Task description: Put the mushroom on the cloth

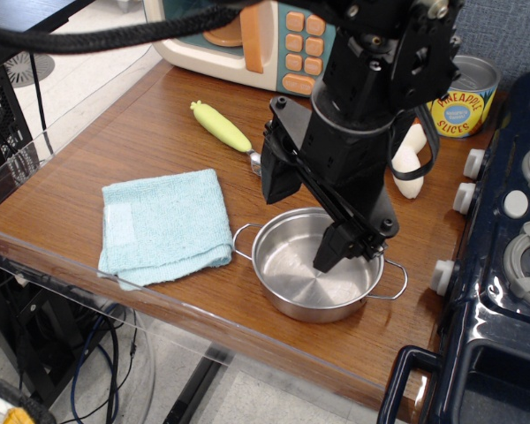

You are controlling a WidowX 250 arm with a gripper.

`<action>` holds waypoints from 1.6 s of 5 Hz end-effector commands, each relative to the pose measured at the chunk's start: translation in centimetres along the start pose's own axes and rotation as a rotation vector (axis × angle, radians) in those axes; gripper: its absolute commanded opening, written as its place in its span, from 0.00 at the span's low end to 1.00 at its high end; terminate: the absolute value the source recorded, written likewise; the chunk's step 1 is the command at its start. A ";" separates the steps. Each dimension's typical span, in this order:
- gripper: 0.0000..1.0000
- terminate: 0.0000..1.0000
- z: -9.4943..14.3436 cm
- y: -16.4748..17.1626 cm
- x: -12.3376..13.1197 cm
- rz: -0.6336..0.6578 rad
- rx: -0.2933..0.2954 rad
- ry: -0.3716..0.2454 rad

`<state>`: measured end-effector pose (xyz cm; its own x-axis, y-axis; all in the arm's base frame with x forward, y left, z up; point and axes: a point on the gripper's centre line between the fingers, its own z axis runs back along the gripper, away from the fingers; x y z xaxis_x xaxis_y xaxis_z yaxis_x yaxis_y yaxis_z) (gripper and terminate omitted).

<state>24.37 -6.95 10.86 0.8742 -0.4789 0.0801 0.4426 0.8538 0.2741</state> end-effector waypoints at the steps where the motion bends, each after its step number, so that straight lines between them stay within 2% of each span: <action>1: 1.00 0.00 0.0 0.0 0.0 0.000 0.000 0.000; 2: 1.00 0.00 -0.3 2.0 2.3 0.073 -0.010 -0.005; 4: 1.00 0.00 -0.9 4.7 7.8 0.130 -0.028 -0.035; 5: 1.00 0.00 -2.1 6.5 11.1 0.179 -0.056 -0.036; 6: 1.00 0.00 -3.7 7.9 13.6 0.208 -0.066 -0.015; 8: 1.00 0.00 -7.0 9.8 16.6 0.199 -0.054 0.031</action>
<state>44.09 -5.48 5.43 0.9528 -0.3016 0.0341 0.2899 0.9377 0.1917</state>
